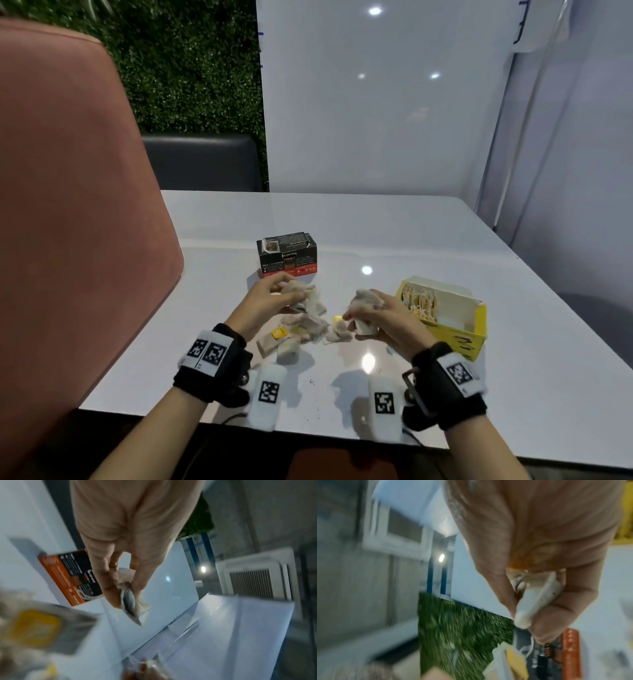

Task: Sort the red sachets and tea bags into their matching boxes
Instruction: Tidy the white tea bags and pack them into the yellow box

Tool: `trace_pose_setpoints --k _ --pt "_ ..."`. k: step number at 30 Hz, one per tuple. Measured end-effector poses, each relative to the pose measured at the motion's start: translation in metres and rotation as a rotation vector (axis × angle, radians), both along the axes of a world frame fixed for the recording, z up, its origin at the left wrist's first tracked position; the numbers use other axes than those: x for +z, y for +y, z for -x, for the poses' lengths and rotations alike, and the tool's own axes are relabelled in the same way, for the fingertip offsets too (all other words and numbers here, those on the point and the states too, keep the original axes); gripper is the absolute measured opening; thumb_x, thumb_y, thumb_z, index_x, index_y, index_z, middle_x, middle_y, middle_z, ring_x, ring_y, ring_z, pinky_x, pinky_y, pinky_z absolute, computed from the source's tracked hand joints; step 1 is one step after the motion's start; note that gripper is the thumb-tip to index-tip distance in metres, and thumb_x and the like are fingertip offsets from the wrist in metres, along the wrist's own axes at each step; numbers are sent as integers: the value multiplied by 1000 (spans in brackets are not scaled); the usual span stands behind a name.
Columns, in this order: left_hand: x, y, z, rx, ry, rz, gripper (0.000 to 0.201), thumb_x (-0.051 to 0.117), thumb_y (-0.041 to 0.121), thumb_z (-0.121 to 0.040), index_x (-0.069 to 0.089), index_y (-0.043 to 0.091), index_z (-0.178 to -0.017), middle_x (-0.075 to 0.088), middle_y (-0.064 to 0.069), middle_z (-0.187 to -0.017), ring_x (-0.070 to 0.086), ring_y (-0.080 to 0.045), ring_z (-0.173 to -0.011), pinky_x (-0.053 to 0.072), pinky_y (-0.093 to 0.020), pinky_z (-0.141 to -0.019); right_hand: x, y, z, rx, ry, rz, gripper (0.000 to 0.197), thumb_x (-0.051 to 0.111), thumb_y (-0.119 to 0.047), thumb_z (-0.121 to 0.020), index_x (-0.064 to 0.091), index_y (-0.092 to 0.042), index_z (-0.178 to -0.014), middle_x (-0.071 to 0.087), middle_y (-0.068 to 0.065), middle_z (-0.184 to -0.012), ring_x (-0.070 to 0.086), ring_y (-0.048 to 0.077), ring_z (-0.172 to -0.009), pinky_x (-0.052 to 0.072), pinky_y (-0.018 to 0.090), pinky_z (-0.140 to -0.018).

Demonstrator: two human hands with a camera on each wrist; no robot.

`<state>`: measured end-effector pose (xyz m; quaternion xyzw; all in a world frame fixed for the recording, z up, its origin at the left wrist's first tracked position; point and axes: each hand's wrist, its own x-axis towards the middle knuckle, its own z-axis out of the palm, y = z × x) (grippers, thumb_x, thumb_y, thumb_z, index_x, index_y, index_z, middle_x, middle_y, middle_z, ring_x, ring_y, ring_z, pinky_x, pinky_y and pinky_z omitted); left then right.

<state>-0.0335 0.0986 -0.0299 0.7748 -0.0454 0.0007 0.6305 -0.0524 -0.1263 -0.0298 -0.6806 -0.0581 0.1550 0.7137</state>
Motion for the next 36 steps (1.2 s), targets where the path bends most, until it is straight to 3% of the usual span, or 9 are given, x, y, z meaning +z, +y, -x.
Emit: trace_pose_setpoints --k 4,6,8,12,15,22,28,33,36 --pt "0 -31 9 -9 25 160 23 68 7 -82 62 3 -103 67 -17 -99 67 -24 -87 56 -27 -75 -12 18 15 -27 83 -279 34 63 -17 -84 52 -1 -112 64 17 -102 65 19 -77 56 28 -67" --pt "-3 -41 16 -21 20 193 29 73 12 -77 64 7 -104 67 -18 -105 67 -28 -97 56 -33 -82 -16 27 20 -51 51 -293 48 69 -31 -79 52 -4 -115 66 14 -107 66 18 -80 54 26 -65" --pt "-5 -47 24 -25 2 208 30 77 16 -72 65 10 -99 67 -16 -104 68 -24 -94 57 -32 -79 -17 31 23 -88 -27 -244 56 74 -39 -73 53 -8 -115 67 13 -108 67 17 -82 52 25 -61" --pt "-6 -52 37 -41 34 260 29 72 16 -77 64 7 -102 69 -16 -105 70 -25 -92 57 -31 -80 -16 26 26 -192 -178 -117 46 78 -30 -72 57 -4 -104 68 17 -94 67 21 -75 51 26 -60" --pt "-3 -51 45 -103 106 428 32 64 25 -77 66 5 -103 72 -13 -102 70 -22 -93 56 -25 -78 -16 22 29 -211 -239 -100 31 75 -21 -76 61 -1 -95 68 22 -87 65 27 -71 51 31 -59" --pt "-3 -46 48 0 112 579 14 54 5 -89 65 0 -97 73 -10 -90 71 -15 -78 57 -20 -67 -8 11 33 -219 -309 -113 20 71 -11 -78 62 4 -86 65 6 -64 60 15 -55 45 21 -47" --pt "-7 -48 48 64 127 454 15 55 12 -91 66 3 -97 69 -8 -81 67 -15 -67 57 -23 -66 -7 0 34 -219 -273 -183 21 70 -11 -78 62 4 -89 65 4 -67 60 11 -57 46 19 -50" --pt "-7 -49 49 31 176 514 24 54 19 -92 66 -1 -99 73 -11 -89 70 -18 -78 58 -26 -73 -10 -7 33 -245 -244 -260 27 67 -13 -79 63 4 -101 67 7 -78 60 15 -65 47 21 -54" --pt "-7 -49 52 -57 263 633 26 46 5 -93 57 -8 -112 73 -12 -94 71 -17 -82 58 -25 -70 -8 -11 35 -235 -276 -214 22 68 -13 -78 67 0 -96 67 7 -77 60 14 -66 47 19 -56"
